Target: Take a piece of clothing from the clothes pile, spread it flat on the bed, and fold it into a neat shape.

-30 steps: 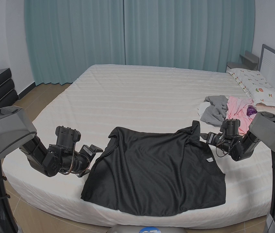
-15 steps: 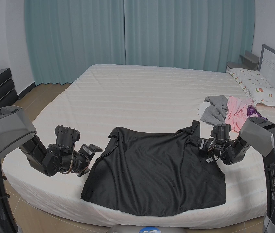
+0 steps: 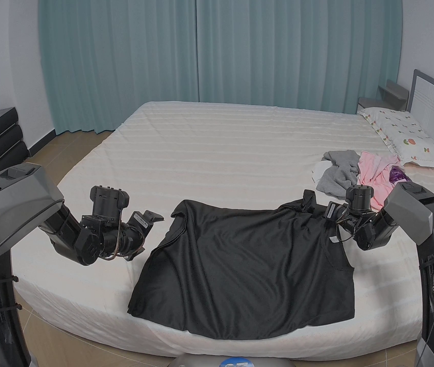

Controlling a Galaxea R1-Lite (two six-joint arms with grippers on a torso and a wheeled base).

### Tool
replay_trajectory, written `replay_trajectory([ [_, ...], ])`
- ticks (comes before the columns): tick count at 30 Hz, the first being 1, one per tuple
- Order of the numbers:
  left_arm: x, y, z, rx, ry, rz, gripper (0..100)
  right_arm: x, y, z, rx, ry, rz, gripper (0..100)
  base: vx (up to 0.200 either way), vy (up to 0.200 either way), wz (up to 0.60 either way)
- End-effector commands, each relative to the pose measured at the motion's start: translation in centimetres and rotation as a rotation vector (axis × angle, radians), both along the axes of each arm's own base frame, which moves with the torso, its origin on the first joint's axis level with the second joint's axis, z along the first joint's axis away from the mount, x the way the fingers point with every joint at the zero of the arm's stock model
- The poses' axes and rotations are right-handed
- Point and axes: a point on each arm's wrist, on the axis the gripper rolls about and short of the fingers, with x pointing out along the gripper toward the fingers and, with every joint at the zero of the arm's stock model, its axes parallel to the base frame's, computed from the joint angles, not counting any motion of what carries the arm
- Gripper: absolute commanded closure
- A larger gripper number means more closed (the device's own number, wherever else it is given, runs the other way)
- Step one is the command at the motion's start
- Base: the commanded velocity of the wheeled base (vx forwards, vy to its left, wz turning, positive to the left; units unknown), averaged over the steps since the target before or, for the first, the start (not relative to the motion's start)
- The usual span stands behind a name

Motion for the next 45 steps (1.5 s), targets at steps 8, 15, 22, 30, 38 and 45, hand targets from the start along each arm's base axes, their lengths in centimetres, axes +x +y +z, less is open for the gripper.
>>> replay_trajectory([
  [8, 8.2, -1.0, -1.9, 0.074, -0.076, 0.029, 0, 0.2, -1.1, -0.1, 0.042, -0.007, -0.083, 100, 0.0, 0.0, 0.0],
  [15, 11.3, -4.0, -3.8, 0.164, -0.067, 0.02, 0, -0.2, -0.2, -0.8, 0.046, 0.018, -0.069, 100, 0.0, 0.0, 0.0],
  [22, 12.5, -5.9, -6.0, 0.178, -0.062, -0.008, 0, -0.5, 0.4, -1.0, 0.062, 0.028, -0.065, 100, 0.0, 0.0, 0.0],
  [30, 13.8, -6.4, -7.3, 0.224, -0.09, 0.011, 0, -0.5, 0.4, -1.0, 0.063, 0.028, -0.065, 100, 0.0, 0.0, 0.0],
  [38, 14.6, -6.2, -7.8, 0.229, -0.087, 0.012, 100, -0.5, 0.4, -1.0, 0.077, 0.026, -0.072, 100, 0.0, 0.0, 0.0],
  [45, 15.0, -5.7, -7.7, 0.239, -0.136, 0.023, 100, -0.5, 0.4, -1.0, 0.086, 0.027, -0.074, 100, 0.0, 0.0, 0.0],
])
